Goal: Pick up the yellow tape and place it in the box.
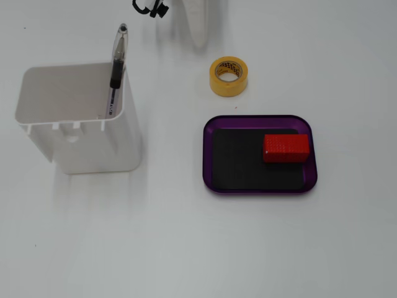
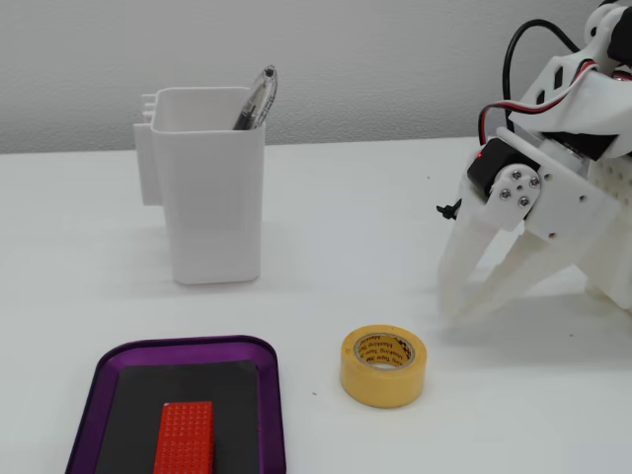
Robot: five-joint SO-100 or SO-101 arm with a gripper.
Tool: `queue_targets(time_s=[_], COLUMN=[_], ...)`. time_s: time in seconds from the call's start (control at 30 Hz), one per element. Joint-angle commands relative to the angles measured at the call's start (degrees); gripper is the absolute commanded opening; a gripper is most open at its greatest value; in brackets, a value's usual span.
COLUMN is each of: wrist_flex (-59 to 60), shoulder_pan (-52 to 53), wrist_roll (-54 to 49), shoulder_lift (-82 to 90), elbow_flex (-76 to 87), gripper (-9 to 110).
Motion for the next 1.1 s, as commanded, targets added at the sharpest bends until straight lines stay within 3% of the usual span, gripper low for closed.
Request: queue_targets(time_s=[0.0, 0.13, 0.33, 0.53, 0.83, 1.07], wrist_flex=[-2.99, -8.35, -6.33, -2.46, -1.76, -2.64], shoulder_pan=[0.53, 0.7, 0.44, 0.09, -3.78, -9.14], wrist_roll=[-0.53, -1.85, -19.51, -24.52, -24.7, -21.27], shoulder_lift=[3.52, 2.9, -0.09, -21.8, -55.46, -67.41], elbow_flex=[-0.44, -3.34, -14.24, -22.85, -40.43, -45.18], gripper=[0, 0, 0, 6, 13, 13])
